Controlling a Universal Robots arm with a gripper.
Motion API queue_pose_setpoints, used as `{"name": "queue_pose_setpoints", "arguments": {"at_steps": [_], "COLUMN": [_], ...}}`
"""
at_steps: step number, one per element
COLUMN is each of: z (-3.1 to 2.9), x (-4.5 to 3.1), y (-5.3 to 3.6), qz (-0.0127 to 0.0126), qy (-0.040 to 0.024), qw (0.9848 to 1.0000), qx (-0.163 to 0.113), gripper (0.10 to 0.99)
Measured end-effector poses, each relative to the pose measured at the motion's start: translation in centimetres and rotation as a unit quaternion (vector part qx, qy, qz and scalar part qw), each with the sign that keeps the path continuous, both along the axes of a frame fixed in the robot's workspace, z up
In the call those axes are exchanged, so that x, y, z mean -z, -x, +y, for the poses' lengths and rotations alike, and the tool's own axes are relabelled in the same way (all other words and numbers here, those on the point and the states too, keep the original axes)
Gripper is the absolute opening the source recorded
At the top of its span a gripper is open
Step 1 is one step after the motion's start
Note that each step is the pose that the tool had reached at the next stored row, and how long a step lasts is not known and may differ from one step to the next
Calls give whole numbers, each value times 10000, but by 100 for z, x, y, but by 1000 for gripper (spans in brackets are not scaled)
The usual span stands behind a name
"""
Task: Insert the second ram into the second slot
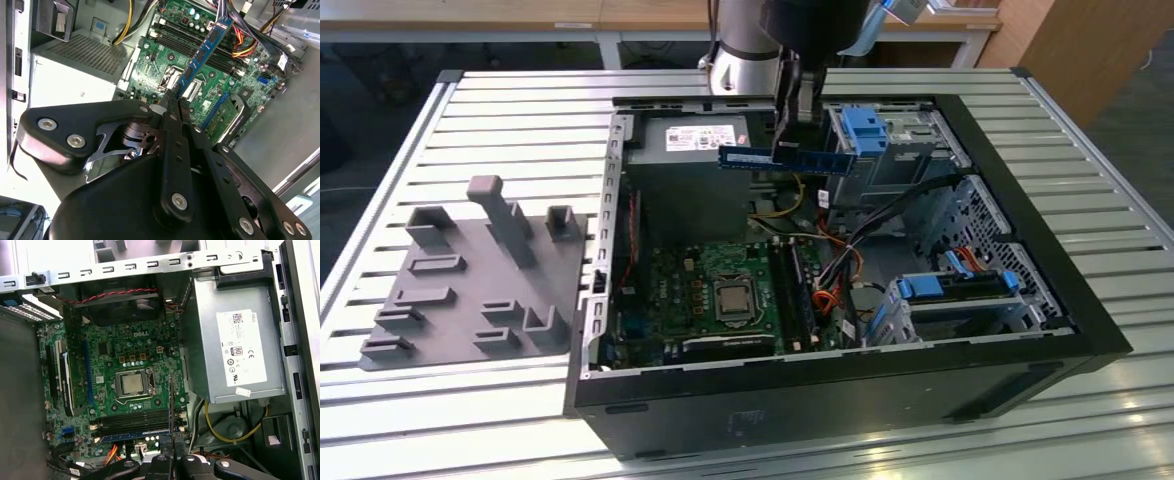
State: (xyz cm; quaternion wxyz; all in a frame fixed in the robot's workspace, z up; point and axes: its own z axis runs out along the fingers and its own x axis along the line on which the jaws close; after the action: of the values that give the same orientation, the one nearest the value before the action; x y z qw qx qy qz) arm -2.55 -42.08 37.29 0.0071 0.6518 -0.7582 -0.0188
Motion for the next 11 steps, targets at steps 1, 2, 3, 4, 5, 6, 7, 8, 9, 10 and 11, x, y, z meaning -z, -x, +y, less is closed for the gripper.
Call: {"name": "queue_pose_setpoints", "arguments": {"at_steps": [1,2,3,4,5,6,7,8,9,10,11], "z": [0,0,0,0,0,0,0,0,0,0,0], "x": [0,0,0,0,0,0,0,0,0,0,0], "y": [0,0,0,0,0,0,0,0,0,0,0], "qz": [0,0,0,0,0,0,0,0,0,0,0], "qy": [0,0,0,0,0,0,0,0,0,0,0], "qw": [10000,10000,10000,10000,10000,10000,10000,10000,10000,10000,9999], "qx": [10,18,26,34,42,50,59,69,78,90,101], "gripper": [129,129,129,129,129,129,129,129,129,129,129]}}
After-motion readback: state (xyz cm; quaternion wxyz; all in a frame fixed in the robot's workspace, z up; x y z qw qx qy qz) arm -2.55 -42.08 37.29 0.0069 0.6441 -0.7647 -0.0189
